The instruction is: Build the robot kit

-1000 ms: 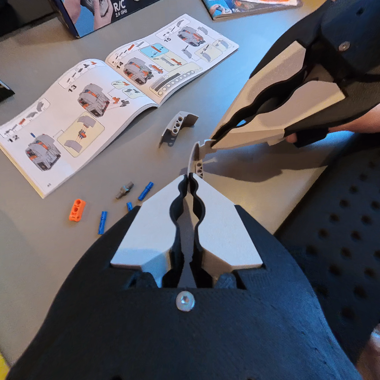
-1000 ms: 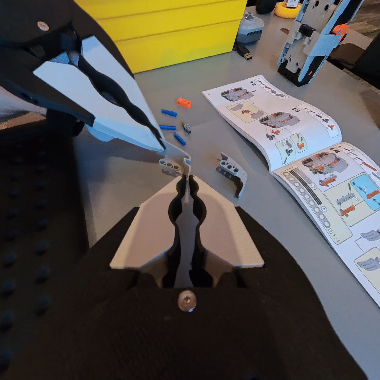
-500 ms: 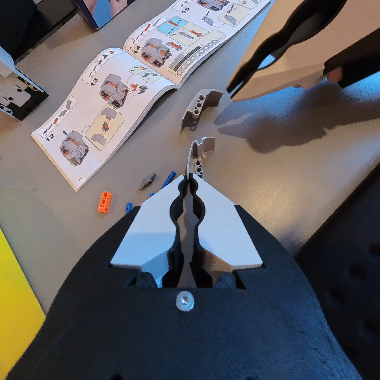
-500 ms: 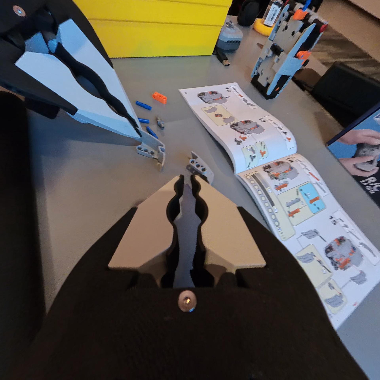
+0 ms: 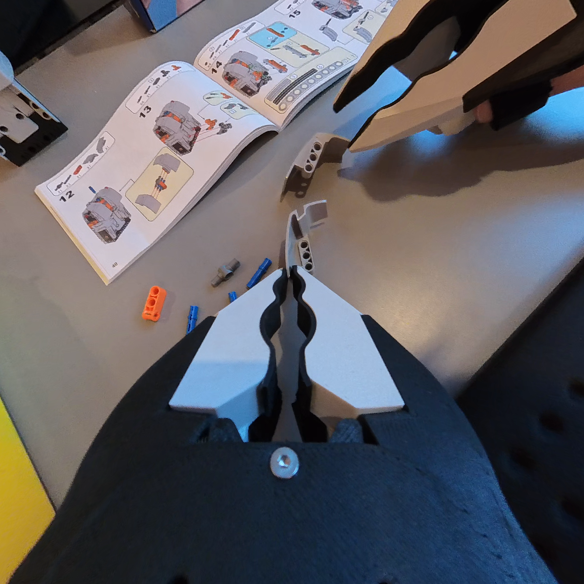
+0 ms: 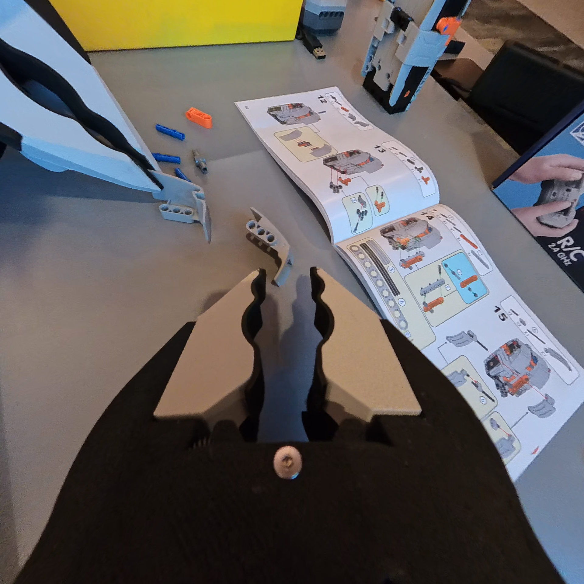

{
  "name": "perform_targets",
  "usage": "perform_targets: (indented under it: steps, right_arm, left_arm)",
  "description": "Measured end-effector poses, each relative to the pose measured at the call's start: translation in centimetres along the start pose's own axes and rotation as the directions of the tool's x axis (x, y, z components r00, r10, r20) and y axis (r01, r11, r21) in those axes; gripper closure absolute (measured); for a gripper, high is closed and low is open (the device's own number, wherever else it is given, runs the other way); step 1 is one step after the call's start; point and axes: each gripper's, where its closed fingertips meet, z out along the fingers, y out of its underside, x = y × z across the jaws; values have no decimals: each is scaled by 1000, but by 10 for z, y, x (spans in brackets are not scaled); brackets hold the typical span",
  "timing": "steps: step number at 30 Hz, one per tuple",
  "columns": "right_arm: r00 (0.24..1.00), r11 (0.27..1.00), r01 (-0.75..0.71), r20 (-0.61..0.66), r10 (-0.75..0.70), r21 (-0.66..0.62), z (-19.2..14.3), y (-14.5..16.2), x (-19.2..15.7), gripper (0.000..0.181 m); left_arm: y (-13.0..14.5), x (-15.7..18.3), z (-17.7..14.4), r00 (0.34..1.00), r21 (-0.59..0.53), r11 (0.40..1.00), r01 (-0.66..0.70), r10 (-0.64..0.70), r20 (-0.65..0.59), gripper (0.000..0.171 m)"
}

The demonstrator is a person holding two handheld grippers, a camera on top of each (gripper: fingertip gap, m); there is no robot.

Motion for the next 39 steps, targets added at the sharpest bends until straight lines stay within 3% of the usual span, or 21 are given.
perform_targets:
  steps: [20,39]
  right_arm:
    - [1000,998,-11,10,12,-69,8,8,-4,181]
    - [994,989,-100,-47,95,-108,2,13,-4,181]
  left_arm:
    - [-3,-1,1,997,13,998,-68,68,24,171]
    - [-4,3,2,995,17,995,-99,99,21,171]
